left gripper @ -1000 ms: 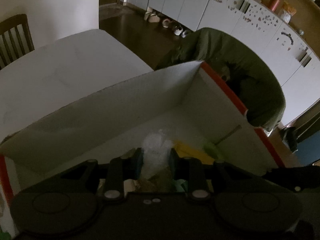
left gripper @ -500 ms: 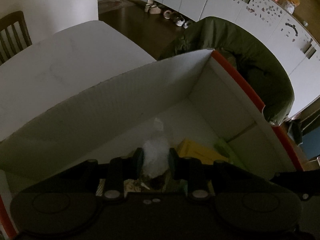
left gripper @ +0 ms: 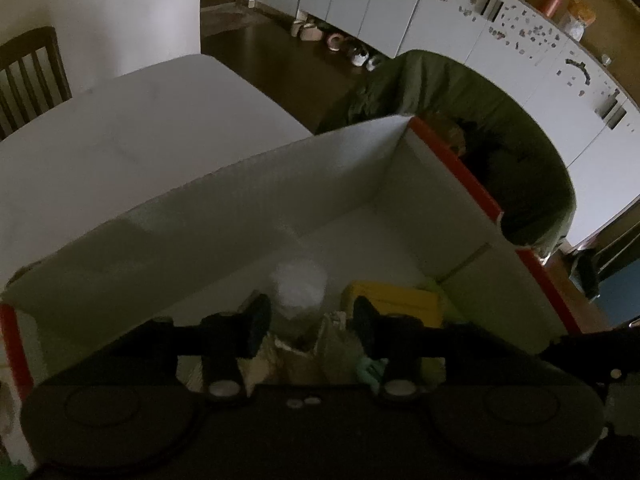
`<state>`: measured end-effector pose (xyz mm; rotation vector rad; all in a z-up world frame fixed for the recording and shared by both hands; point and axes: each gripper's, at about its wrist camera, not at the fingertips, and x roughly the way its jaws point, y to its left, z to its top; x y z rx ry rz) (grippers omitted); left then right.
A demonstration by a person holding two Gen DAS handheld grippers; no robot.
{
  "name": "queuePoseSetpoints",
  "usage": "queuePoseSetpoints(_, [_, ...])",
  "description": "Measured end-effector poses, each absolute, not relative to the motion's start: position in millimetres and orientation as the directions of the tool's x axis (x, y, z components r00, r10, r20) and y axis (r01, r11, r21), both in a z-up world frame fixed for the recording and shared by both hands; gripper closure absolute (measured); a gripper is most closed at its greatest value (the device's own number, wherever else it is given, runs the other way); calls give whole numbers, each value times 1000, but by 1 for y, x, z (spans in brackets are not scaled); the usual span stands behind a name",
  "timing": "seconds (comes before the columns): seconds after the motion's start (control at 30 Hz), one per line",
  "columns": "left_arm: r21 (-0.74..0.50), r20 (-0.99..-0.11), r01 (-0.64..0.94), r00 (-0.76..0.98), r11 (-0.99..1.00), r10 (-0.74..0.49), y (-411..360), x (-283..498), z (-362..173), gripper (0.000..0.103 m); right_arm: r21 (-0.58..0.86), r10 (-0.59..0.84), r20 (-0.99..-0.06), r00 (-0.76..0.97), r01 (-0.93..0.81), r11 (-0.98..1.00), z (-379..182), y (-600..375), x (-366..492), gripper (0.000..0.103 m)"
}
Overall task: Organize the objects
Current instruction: 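Lower the tube and bag into the shoebox and open both grippers, then move both grippers back toward the remaining clutter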
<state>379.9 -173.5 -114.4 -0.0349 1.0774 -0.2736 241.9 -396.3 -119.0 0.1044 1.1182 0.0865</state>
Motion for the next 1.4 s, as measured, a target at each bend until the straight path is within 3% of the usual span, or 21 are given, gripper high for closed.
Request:
queuePoseSetpoints(0.6, [-209, -781, 219, 549, 953, -298, -143, 316, -55, 49, 211, 183, -825, 535, -8, 977, -64, -389, 208, 71])
queuePoseSetpoints(0.73, [-231, -764, 210, 565, 950, -311, -127, 298, -42, 43, 222, 192, -802, 566, -15, 975, -51, -382, 199, 54])
queuePoseSetpoints(0.9, [-234, -750, 193, 587, 953, -303, -106, 277, -30, 38, 252, 221, -777, 589, -29, 967, -36, -369, 190, 53])
queuePoseSetpoints(1.17, [-238, -744, 159, 604, 958, -286, -68, 247, -24, 28, 272, 245, -742, 624, -53, 961, -18, -338, 178, 36])
queuePoseSetpoints(1.4, [-239, -743, 110, 619, 965, -255, -28, 220, -16, 17, 291, 266, -730, 629, -66, 954, -13, -306, 176, 30])
